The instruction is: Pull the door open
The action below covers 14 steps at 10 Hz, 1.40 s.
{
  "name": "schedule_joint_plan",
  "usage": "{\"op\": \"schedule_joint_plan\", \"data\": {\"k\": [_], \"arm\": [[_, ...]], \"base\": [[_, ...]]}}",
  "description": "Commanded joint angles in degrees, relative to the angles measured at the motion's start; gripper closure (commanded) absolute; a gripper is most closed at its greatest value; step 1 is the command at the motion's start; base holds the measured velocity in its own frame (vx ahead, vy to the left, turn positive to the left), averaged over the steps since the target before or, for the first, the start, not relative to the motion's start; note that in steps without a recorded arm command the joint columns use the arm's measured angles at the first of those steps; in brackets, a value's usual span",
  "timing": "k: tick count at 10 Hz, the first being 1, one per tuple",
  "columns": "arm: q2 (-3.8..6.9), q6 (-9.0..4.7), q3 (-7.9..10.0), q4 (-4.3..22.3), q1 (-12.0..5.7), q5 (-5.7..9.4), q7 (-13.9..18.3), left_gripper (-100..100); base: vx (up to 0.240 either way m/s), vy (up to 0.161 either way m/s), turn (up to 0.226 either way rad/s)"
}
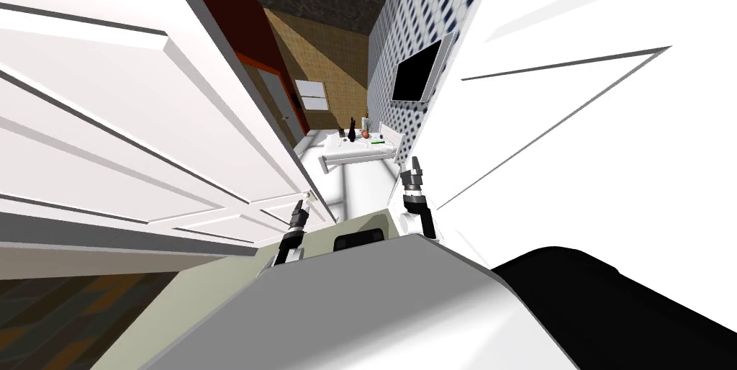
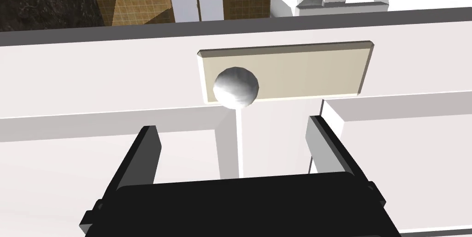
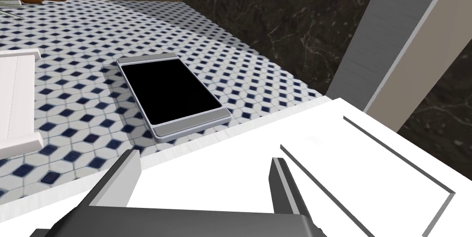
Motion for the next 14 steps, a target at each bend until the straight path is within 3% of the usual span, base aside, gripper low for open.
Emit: {"op": "schedule_joint_plan", "data": {"k": [1, 4, 5, 6, 11, 14], "arm": [[1.04, -0.34, 0.79, 0.08, 0.66, 0.56, 0.84, -100], [2.29, -1.31, 1.91, 1.72, 0.60, 1.31, 1.75, -100], [2.12, -1.41, 1.71, 2.12, 0.27, 1.18, 1.62, -100], [2.12, -1.41, 1.71, 2.12, 0.27, 1.18, 1.62, 100], [2.12, -1.41, 1.71, 2.12, 0.27, 1.18, 1.62, 100], [3.36, -2.76, 0.24, 1.74, 1.66, 0.47, 3.33, 100]], "base": [[0.152, -0.014, -0.143], [0.209, -0.004, -0.107], [0.064, -0.001, 0.036], [-0.028, -0.010, -0.004], [-0.010, 0.000, -0.007], [-0.129, 0.035, -0.087]]}}
